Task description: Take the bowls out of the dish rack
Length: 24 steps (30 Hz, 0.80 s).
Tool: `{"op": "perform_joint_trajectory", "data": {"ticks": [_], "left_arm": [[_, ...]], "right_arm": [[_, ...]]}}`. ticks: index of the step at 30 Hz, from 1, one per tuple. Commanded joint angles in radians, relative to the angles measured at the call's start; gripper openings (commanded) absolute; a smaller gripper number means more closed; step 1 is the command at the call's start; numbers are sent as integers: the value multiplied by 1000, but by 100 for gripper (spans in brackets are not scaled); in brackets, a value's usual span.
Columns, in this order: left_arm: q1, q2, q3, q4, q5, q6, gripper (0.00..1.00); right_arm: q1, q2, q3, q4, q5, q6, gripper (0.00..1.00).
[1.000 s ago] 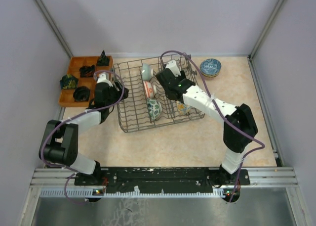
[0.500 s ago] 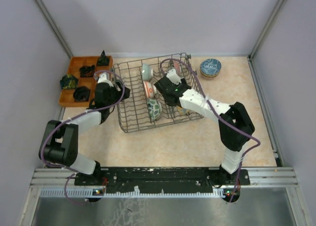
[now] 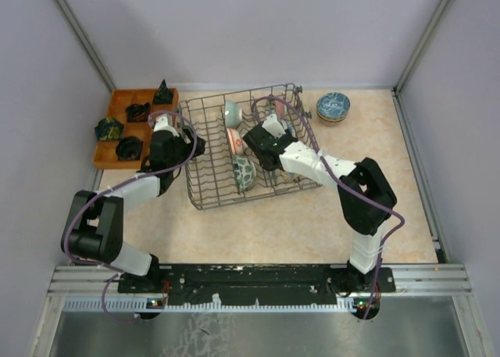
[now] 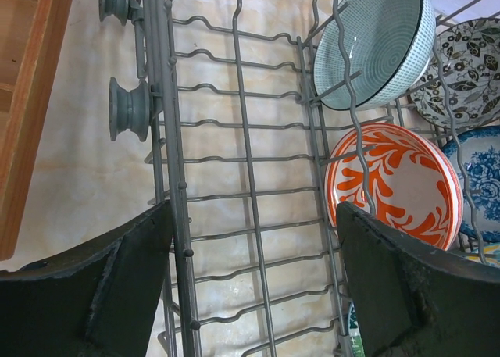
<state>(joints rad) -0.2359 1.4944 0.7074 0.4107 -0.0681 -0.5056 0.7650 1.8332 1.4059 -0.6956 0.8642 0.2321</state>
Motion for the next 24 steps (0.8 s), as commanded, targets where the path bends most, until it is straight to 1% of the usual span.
{"op": "perform_joint_trajectory", "data": {"ticks": [1, 11, 18, 24], "left_arm": [[-8, -31, -10, -11, -26, -15, 89], [-6, -32, -13, -15, -37, -19, 90], [-6, -35, -15, -15, -39, -19, 90], [-6, -42, -19, -15, -45, -20, 90]], "right_arm": [[6, 10, -1, 14, 58, 24, 33], [24, 23, 6, -3, 117, 38, 16], [68, 69, 49, -55, 187, 68, 0], [92, 90, 84, -107, 247, 96, 0]]}}
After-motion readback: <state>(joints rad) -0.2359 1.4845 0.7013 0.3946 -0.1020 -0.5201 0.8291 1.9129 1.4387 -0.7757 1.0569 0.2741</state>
